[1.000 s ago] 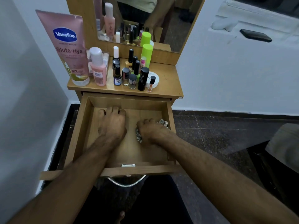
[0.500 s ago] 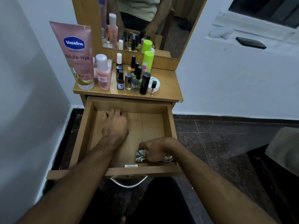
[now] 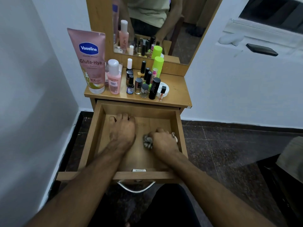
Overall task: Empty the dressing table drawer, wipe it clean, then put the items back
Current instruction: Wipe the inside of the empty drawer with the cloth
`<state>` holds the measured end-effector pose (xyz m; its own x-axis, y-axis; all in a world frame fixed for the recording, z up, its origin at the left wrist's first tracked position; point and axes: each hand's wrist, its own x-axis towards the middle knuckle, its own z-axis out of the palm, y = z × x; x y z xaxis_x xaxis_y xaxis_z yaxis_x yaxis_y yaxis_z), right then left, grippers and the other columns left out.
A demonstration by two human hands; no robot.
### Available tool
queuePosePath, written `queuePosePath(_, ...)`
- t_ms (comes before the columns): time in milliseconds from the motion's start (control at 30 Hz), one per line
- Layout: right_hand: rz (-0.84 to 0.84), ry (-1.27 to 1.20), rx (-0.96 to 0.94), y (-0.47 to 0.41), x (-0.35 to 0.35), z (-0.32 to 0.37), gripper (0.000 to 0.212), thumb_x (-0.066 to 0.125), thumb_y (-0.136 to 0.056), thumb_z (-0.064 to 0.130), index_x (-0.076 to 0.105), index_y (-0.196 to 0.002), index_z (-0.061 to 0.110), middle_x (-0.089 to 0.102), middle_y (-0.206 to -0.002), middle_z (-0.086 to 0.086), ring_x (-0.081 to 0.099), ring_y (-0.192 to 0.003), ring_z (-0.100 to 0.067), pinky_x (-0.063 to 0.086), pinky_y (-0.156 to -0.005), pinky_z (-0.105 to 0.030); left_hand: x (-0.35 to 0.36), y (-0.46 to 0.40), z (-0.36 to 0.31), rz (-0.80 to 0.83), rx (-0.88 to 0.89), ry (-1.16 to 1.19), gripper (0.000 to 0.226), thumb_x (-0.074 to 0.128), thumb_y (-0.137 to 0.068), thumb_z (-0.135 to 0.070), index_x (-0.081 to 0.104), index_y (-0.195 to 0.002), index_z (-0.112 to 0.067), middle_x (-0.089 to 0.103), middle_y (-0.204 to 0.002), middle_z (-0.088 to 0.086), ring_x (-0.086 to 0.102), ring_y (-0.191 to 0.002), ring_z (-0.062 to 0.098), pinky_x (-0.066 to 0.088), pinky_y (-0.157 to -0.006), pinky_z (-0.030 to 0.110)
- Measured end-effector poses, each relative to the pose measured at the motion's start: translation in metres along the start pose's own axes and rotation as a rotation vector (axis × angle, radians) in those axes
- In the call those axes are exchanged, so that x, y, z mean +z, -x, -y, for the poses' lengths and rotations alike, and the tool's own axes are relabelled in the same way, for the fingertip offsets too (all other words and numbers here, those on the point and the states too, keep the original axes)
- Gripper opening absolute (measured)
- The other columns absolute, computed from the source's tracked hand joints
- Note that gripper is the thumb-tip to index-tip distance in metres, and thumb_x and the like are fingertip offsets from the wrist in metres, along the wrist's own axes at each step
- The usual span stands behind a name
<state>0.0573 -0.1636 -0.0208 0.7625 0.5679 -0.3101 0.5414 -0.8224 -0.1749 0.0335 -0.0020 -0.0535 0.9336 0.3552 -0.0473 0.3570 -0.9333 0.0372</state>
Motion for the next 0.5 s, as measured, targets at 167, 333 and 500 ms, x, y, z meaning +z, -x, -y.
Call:
queuePosePath(167, 0.028, -0.044, -0.017, 0.0, -0.002, -0.002, 0.033, 0.053, -0.104, 0.031, 0.062, -0.134, 0.021, 0.057, -0.126, -0.009, 0.056, -0.115, -0.029, 0.047, -0.093, -0.039, 0.001, -0.001, 0.003, -0.02, 0.003, 0.018, 0.042, 0.057, -0.091, -0.027, 0.056, -0.132, -0.022, 0.055, -0.134, 0.007, 0.044, -0.127, 0.026, 0.03, -0.105, 0.048)
queuePosePath(333, 0.111, 0.027, -0.082, 0.017, 0.002, -0.009, 0.031, 0.059, -0.1, 0.03, 0.065, -0.13, 0.025, 0.059, -0.12, -0.006, 0.06, -0.106, -0.027, 0.05, -0.087, -0.04, 0.003, 0.0, -0.005, -0.045, 0.021, 0.02, 0.042, 0.057, -0.089, -0.026, 0.057, -0.13, -0.021, 0.057, -0.13, 0.006, 0.046, -0.122, 0.026, 0.032, -0.101, 0.047)
queuePosePath(500, -0.042, 0.044, 0.066, -0.024, -0.014, -0.007, 0.03, 0.05, -0.105, 0.03, 0.061, -0.127, 0.012, 0.058, -0.127, -0.011, 0.06, -0.111, -0.031, 0.049, -0.085, -0.041, 0.002, -0.001, 0.0, -0.056, 0.044, -0.014, 0.044, 0.058, -0.088, -0.027, 0.056, -0.132, -0.021, 0.056, -0.131, 0.006, 0.046, -0.122, 0.026, 0.033, -0.101, 0.047)
